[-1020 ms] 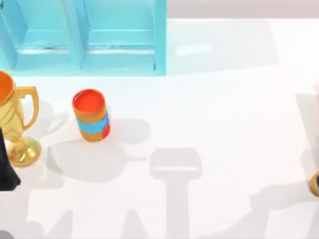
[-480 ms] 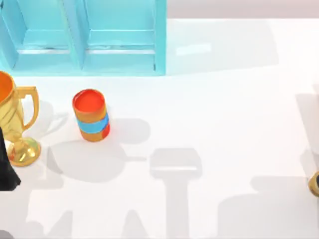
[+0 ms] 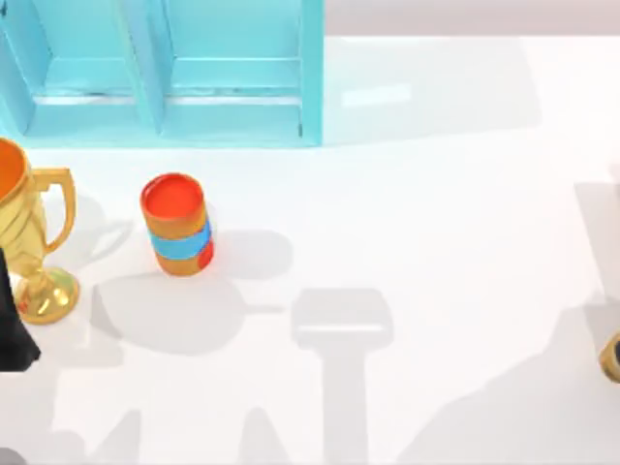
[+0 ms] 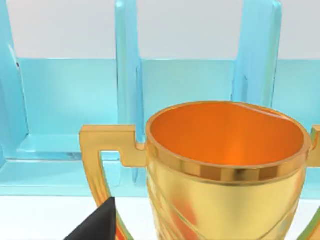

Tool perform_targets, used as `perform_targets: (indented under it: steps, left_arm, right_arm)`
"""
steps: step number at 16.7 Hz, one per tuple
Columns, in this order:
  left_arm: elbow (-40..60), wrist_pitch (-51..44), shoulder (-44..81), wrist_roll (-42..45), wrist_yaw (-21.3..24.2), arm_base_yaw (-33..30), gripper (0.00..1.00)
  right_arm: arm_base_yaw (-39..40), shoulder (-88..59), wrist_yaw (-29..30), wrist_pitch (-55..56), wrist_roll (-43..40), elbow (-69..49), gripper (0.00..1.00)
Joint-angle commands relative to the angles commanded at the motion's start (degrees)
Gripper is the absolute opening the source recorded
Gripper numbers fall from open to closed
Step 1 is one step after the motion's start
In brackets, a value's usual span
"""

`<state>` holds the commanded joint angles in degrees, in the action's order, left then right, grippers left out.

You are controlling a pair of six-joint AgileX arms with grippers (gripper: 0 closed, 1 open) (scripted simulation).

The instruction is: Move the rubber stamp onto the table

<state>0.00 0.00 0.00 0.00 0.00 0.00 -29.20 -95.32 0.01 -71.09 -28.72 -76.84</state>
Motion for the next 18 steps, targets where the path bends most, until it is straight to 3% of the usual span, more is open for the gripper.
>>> perform_targets:
  steps: [8, 18]
  left_arm:
    - [0.0, 0.0, 0.0, 0.0, 0.0, 0.0, 1.00]
    - [0.0, 0.0, 0.0, 0.0, 0.0, 0.0, 1.00]
  right_arm:
    - [0.1, -0.7, 0.0, 0.7, 0.0, 0.4, 1.00]
    - [0.1, -6.2, 0.0, 20.4, 0.2, 14.6, 1.00]
